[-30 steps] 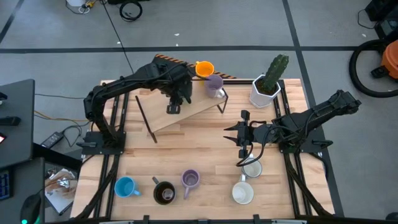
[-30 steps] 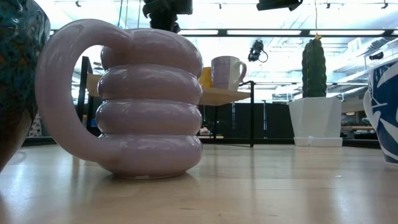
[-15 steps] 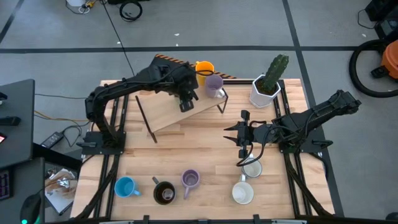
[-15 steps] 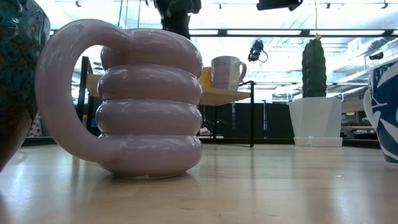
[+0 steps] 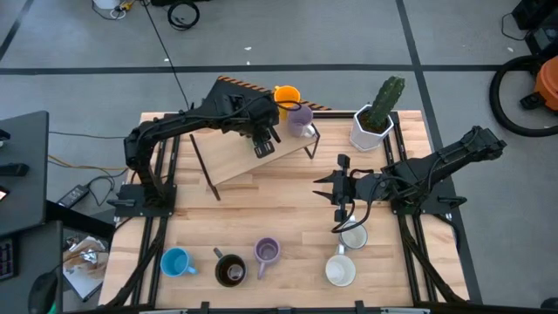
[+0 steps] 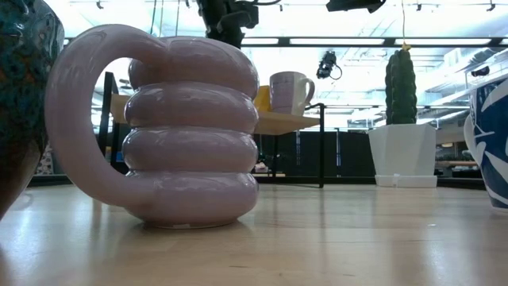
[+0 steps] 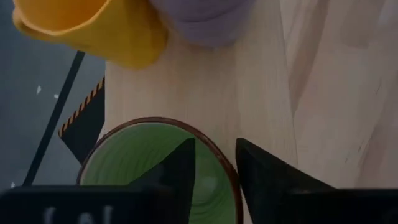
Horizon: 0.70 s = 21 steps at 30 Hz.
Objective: Place coffee mugs
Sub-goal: Put the green mug on the shelf
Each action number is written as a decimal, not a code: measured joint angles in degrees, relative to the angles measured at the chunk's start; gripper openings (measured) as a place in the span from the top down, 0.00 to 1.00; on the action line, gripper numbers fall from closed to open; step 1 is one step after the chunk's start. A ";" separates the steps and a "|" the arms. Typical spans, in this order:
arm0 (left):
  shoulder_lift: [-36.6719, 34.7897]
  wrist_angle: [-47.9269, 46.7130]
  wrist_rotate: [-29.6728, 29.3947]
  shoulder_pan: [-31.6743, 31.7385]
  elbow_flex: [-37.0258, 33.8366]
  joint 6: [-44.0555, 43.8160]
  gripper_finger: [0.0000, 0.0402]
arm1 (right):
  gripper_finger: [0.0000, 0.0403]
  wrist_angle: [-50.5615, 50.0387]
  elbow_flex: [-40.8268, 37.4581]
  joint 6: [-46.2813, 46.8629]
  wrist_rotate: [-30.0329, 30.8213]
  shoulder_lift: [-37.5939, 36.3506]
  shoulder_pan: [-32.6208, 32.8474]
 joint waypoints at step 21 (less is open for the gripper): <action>-1.22 -4.97 10.90 6.60 0.04 20.61 0.94 | 0.68 -0.15 0.00 -0.11 -0.01 0.00 0.03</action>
